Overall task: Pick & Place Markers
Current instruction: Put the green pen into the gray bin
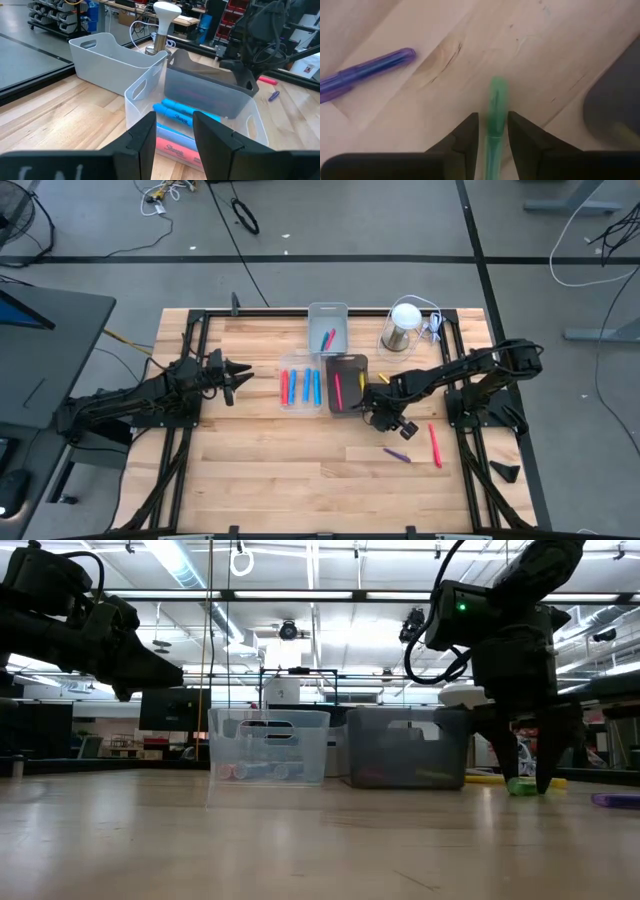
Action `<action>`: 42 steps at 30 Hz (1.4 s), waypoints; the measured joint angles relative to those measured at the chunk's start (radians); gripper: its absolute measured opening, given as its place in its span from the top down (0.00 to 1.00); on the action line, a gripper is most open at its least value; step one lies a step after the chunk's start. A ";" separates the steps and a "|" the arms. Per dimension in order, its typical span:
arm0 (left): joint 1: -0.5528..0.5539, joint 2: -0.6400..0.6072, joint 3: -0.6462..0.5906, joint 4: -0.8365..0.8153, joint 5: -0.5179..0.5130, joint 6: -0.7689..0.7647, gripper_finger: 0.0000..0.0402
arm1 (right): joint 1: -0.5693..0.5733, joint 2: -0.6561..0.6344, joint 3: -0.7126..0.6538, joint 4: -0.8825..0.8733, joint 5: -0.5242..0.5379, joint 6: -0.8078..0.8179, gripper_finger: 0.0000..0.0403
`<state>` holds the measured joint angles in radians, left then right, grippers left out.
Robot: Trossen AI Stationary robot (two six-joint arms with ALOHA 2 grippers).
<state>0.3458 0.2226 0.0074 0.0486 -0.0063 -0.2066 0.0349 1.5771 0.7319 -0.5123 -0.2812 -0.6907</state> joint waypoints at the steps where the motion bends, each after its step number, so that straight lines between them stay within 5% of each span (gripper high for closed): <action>1: 0.000 0.000 0.000 0.000 0.000 0.000 0.66 | 0.000 -0.002 0.000 -0.002 0.001 0.003 0.73; 27: 0.000 0.000 0.000 0.000 0.000 0.000 0.66 | 0.000 -0.004 0.000 0.075 0.005 0.626 0.73; 34: 0.000 0.000 0.000 0.000 0.000 0.000 0.66 | 0.000 -0.004 0.000 0.054 0.005 0.685 0.73; 42: 0.000 0.000 0.000 0.000 0.000 0.000 0.66 | 0.000 -0.030 -0.030 0.042 0.074 0.576 0.73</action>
<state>0.3456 0.2224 0.0076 0.0486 -0.0063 -0.2064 0.0350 1.5474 0.7020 -0.4702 -0.2076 -0.1145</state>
